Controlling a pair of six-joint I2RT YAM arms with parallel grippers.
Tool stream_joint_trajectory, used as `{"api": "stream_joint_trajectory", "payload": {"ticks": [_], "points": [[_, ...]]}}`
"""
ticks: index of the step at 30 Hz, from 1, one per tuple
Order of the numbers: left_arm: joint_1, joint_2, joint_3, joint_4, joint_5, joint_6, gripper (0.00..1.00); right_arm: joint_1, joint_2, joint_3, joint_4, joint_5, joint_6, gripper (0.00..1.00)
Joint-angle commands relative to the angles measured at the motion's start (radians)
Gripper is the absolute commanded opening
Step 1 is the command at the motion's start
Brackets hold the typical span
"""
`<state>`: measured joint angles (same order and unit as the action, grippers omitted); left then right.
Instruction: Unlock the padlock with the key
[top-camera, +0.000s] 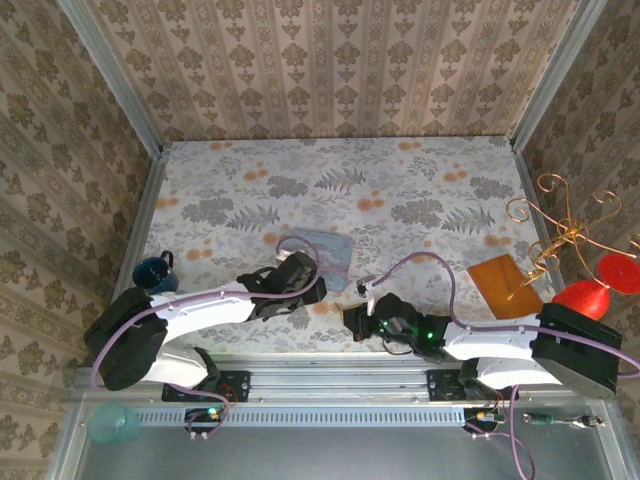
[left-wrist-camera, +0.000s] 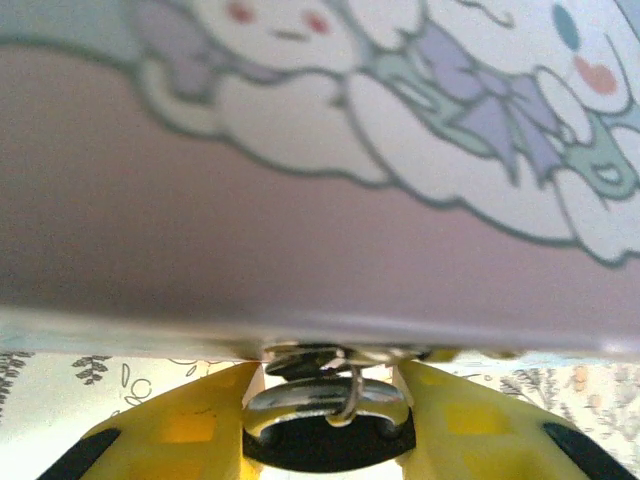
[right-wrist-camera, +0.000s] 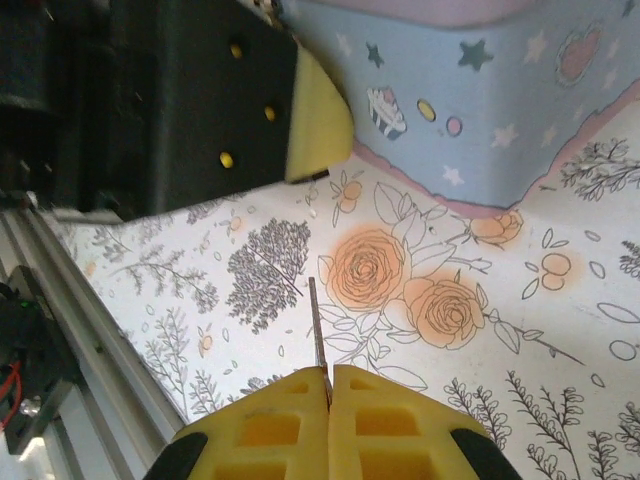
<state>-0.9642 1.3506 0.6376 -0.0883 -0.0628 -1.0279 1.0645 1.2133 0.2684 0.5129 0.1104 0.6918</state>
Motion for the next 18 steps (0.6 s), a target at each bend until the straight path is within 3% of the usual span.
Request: {"api": "stream_joint_trajectory", "payload": {"ticks": [1,8,18], "points": [[0.015,-0.05,-0.038,0.159,0.124,-0.107,0.24,0.009,0.034,0.022,0.116,0.057,-0.054,0.0],[0.023,-0.112,-0.112,0.296,0.18,-0.229,0.22,0.01,0.07,0.047,0.146,0.058,-0.14,0.0],[0.028,-0.139,-0.136,0.344,0.216,-0.269,0.21,0.012,0.095,0.069,0.141,0.012,-0.181,0.0]]}}
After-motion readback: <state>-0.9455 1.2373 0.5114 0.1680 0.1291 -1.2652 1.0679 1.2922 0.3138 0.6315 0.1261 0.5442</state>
